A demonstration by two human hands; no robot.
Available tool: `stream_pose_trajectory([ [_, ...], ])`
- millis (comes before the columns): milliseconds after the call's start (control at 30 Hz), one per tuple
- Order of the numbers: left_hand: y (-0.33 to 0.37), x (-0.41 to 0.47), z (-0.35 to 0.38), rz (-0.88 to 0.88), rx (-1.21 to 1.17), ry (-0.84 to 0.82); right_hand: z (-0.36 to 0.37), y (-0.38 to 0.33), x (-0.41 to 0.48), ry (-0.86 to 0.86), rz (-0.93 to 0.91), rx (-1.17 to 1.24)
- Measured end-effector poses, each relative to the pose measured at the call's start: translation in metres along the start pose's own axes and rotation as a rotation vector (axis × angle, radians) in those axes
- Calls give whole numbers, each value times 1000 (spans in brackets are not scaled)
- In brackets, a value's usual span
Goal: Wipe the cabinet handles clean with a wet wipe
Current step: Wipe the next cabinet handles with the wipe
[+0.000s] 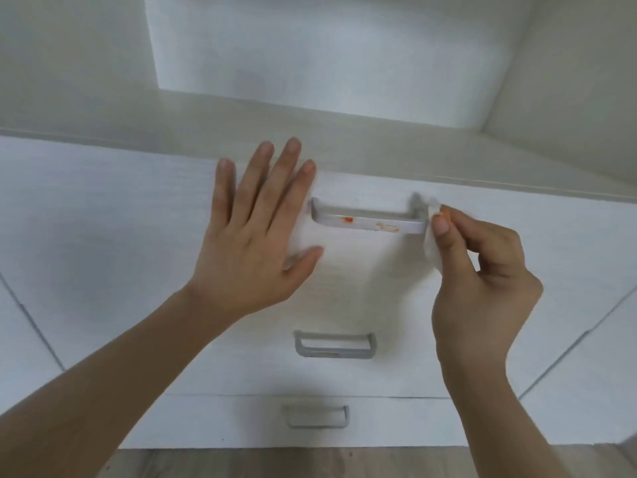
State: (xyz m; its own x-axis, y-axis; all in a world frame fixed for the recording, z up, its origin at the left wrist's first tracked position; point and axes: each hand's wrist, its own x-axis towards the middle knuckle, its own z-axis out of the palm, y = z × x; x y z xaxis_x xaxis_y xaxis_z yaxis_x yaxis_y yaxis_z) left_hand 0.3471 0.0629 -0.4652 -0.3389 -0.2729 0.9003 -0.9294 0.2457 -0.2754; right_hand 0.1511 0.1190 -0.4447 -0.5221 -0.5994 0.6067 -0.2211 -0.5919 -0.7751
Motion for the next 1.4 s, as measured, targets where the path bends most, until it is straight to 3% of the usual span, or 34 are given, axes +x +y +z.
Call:
stream_pose_trajectory([
  [467, 13, -7, -2, -203, -113, 0, 12, 7, -5, -29, -136, -27],
  [600, 23, -11, 3, -252, -110, -3, 18, 15, -14, 5, -337, -75],
  [733, 27, -15, 3, -280, -122, -8, 22, 22, -10, 117, -348, 6],
  [833, 33, -14, 7, -321, -131, 0, 27, 26, -13, 130, -495, -81],
  [1033, 46, -11, 13, -395, -136, 51, 27, 26, -16, 130, -560, -153],
  [1233, 49, -15, 14, -425, -152, 89, 18, 27, -15, 151, -415, -69],
  [1400, 44, -17, 15, -389, -216, 96, 26, 33, -17, 165, -573, -175],
])
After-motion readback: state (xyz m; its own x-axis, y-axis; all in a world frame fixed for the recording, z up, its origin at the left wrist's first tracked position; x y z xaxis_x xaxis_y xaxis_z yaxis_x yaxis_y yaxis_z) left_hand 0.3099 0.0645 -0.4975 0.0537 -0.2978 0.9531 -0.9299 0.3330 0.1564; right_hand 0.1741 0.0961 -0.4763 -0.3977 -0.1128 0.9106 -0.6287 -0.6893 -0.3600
